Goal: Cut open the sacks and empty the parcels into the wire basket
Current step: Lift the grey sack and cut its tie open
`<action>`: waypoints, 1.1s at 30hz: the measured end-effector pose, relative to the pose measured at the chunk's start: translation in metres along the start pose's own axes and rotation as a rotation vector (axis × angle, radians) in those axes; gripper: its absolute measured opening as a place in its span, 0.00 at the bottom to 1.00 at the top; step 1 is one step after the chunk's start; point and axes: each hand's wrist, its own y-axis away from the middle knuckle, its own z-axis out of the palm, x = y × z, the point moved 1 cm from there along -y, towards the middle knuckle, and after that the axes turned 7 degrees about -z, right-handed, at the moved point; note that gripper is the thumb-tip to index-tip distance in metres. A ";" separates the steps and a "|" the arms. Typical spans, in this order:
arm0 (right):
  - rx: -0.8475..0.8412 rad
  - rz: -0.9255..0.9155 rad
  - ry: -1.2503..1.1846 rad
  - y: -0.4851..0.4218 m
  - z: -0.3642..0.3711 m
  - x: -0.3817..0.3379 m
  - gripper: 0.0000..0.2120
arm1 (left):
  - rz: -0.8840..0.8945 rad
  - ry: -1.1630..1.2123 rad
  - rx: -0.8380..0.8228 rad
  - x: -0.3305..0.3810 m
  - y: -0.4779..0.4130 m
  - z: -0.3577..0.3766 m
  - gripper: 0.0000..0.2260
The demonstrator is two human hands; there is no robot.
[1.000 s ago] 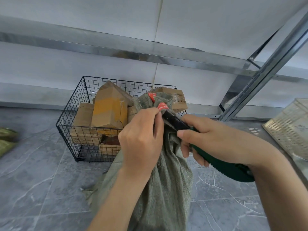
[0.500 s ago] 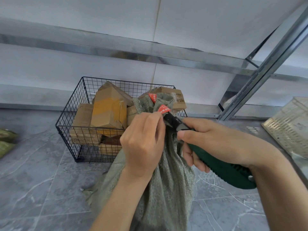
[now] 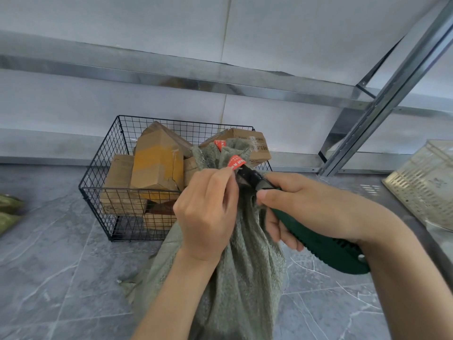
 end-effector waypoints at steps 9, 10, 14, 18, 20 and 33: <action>0.139 -0.126 -0.122 0.003 0.010 0.001 0.08 | -0.033 0.022 0.012 0.004 -0.001 0.000 0.06; 0.150 -0.139 -0.141 0.003 0.011 0.001 0.08 | -0.036 0.030 0.012 0.005 -0.001 0.000 0.06; 0.176 -0.186 -0.197 0.004 0.015 0.001 0.09 | -0.076 0.059 0.017 0.003 -0.001 0.002 0.05; 0.206 -0.210 -0.159 0.007 0.013 0.001 0.10 | -0.178 0.086 -0.018 0.006 -0.002 0.002 0.04; 0.227 -0.222 -0.086 0.007 0.010 0.001 0.10 | -0.224 0.105 -0.046 0.009 -0.006 0.002 0.05; 0.348 -0.384 0.011 0.001 0.014 0.008 0.10 | -0.770 0.552 -0.542 0.018 -0.023 0.011 0.10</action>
